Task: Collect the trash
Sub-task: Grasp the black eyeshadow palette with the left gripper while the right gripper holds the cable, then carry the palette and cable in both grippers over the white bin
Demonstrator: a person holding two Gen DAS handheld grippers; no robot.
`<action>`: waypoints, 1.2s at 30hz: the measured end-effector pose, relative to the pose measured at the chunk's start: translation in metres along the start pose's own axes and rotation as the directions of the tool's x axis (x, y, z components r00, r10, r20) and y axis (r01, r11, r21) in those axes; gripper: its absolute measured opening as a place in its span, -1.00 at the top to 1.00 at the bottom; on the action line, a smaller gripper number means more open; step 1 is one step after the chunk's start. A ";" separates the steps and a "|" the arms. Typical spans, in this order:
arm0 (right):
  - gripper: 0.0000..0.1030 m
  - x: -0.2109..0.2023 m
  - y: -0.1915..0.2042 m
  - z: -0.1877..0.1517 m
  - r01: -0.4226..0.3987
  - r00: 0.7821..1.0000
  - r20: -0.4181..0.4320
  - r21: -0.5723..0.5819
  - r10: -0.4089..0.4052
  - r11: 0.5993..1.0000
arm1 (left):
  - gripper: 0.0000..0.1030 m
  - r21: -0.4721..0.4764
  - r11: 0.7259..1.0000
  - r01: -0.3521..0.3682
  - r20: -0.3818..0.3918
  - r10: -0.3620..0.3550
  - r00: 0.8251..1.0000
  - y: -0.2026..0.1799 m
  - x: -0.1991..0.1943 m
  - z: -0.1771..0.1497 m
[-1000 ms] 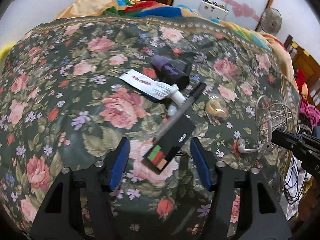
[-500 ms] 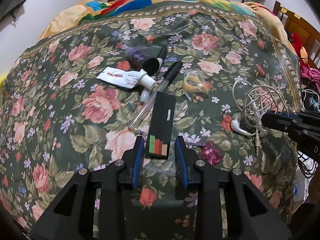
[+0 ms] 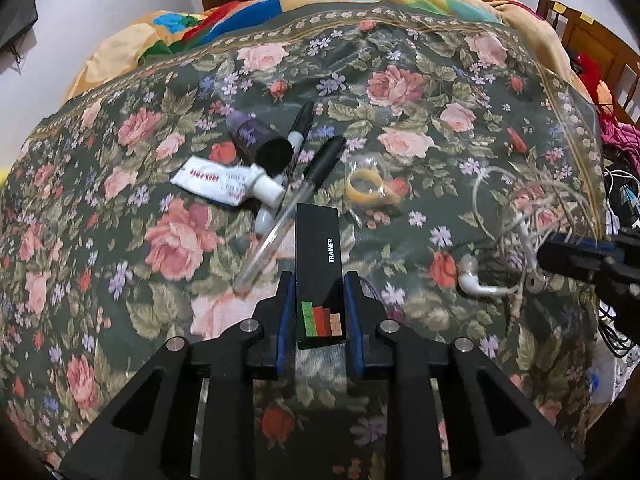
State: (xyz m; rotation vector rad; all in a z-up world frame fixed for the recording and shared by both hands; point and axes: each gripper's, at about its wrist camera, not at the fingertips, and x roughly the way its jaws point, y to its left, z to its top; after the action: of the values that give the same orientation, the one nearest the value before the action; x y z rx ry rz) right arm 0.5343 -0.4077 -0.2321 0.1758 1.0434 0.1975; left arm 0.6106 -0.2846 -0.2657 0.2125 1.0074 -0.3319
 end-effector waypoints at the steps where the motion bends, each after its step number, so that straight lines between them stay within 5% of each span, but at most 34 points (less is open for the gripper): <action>1: 0.85 -0.001 0.001 0.000 0.002 1.000 0.002 0.000 -0.002 1.000 | 0.55 -0.018 1.000 0.010 -0.007 -0.010 1.000 0.001 -0.003 -0.003; 15: 0.86 -0.067 0.045 0.004 -0.010 0.997 0.074 -0.062 0.015 0.998 | 0.55 -0.122 0.992 0.044 0.083 -0.034 0.996 0.021 -0.124 -0.036; 25: 0.86 -0.144 0.114 -0.005 -0.036 0.985 0.160 -0.164 0.063 0.986 | 0.55 -0.185 0.983 0.006 0.196 0.031 0.980 0.047 -0.245 -0.081; 36: 0.86 -0.192 0.211 -0.045 -0.109 0.968 0.183 -0.309 0.172 0.945 | 0.55 -0.318 0.945 -0.072 0.246 0.156 0.957 0.098 -0.346 -0.170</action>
State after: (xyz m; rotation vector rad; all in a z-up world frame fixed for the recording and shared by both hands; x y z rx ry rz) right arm 0.3846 -0.2483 -0.0433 -0.0027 0.7811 0.4544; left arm 0.3432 -0.0779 -0.0564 -0.0560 0.7608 -0.0899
